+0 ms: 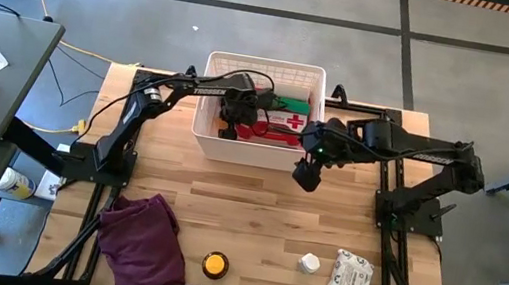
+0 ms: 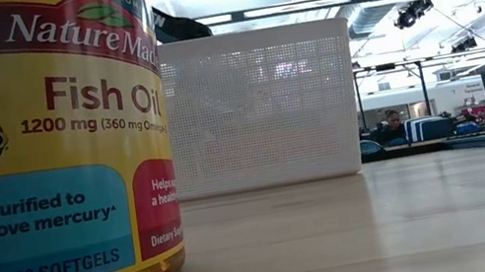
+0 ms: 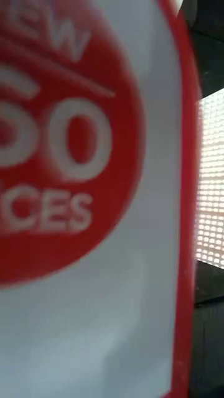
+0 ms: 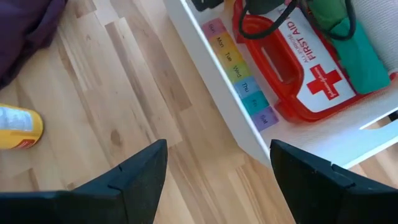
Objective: Pick & place medical supplies in basket/bin
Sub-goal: Put the orange pill bottle into the white bin
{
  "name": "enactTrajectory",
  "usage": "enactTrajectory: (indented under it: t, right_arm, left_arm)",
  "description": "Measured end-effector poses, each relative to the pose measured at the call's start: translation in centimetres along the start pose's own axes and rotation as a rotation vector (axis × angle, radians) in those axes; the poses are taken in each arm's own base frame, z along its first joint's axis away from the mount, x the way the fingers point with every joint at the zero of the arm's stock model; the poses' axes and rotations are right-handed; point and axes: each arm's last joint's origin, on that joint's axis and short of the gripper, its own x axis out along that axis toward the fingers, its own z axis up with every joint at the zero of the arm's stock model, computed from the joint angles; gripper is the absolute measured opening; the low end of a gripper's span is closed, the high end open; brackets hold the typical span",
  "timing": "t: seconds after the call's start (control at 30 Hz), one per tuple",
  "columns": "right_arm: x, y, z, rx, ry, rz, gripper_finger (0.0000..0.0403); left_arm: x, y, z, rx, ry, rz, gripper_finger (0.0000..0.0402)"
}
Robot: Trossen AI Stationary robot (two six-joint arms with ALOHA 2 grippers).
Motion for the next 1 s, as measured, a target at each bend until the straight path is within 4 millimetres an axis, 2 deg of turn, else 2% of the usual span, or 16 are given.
enactTrajectory:
  t: [0.7,1.0]
  right_arm:
    - [0.0,-0.3,0.1,-0.028,-0.027,-0.067,0.0275]
    - [0.3,-1.9,0.8,0.018,-0.027,-0.101,0.0275]
  left_arm:
    - [0.1,-0.2,0.0,-0.048,-0.006,-0.047,0.0373]
    - [0.1,-0.3,-0.4,-0.116,0.041,-0.044,0.0382]
